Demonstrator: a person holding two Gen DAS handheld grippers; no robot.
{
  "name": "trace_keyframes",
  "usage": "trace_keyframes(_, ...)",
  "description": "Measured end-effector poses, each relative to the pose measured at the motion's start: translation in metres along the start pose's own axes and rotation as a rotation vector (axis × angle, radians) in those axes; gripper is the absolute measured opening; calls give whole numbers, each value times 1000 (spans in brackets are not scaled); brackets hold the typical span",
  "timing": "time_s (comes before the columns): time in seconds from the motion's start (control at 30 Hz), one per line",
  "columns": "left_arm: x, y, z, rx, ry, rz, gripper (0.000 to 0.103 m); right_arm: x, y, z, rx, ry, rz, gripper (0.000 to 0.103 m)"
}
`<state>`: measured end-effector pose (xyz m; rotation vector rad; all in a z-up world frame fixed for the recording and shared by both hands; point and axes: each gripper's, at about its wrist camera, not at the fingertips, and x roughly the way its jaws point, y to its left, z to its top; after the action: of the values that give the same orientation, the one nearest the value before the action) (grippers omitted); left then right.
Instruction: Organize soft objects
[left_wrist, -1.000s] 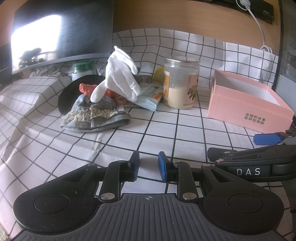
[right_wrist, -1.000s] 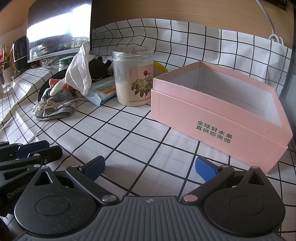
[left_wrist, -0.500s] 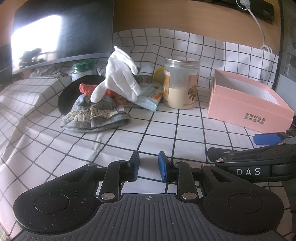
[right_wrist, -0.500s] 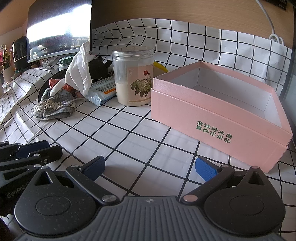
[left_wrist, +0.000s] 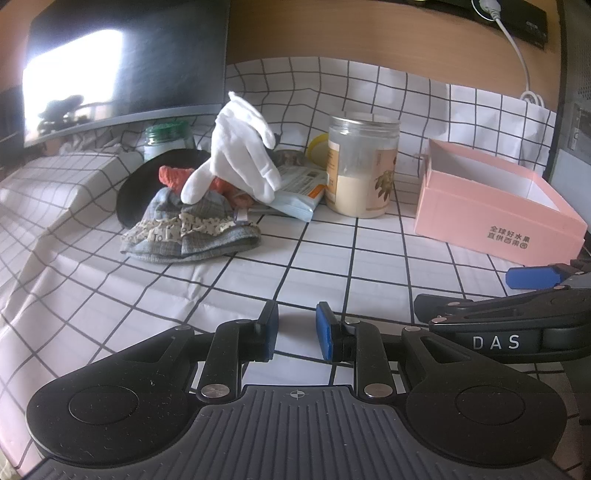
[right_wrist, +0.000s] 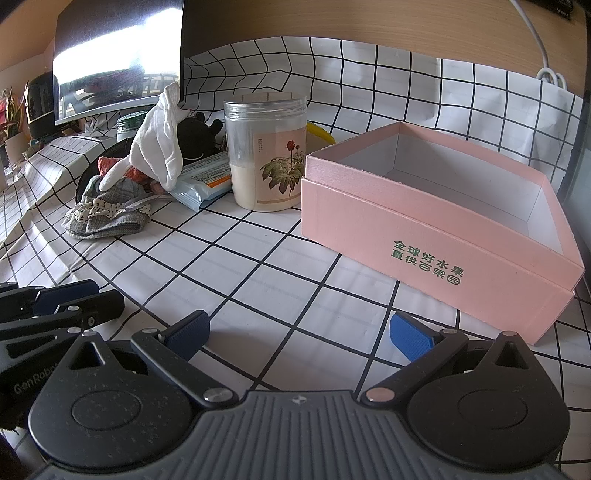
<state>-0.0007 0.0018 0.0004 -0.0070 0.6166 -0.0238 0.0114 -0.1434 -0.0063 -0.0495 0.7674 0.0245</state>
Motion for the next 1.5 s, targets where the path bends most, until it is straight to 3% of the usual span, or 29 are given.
trace_keyframes(1.0, 0, 1, -1, -12, -6, -1, 26, 0, 0, -1, -3, 1, 4, 103)
trace_keyframes(1.17, 0, 5, 0, -3, -3, -19, 26, 3, -3, 5, -23, 58, 32, 103)
trace_keyframes(1.3, 3, 22, 21, -29, 6, -39, 26, 7, -1, 11, -31, 116, 40, 103)
trace_keyframes(1.43, 11, 64, 75, -130, -64, -45, 26, 6, -2, 15, -34, 157, 39, 103)
trace_keyframes(1.5, 20, 89, 100, -194, -57, -56, 25, 3, -2, 16, -35, 181, 42, 103)
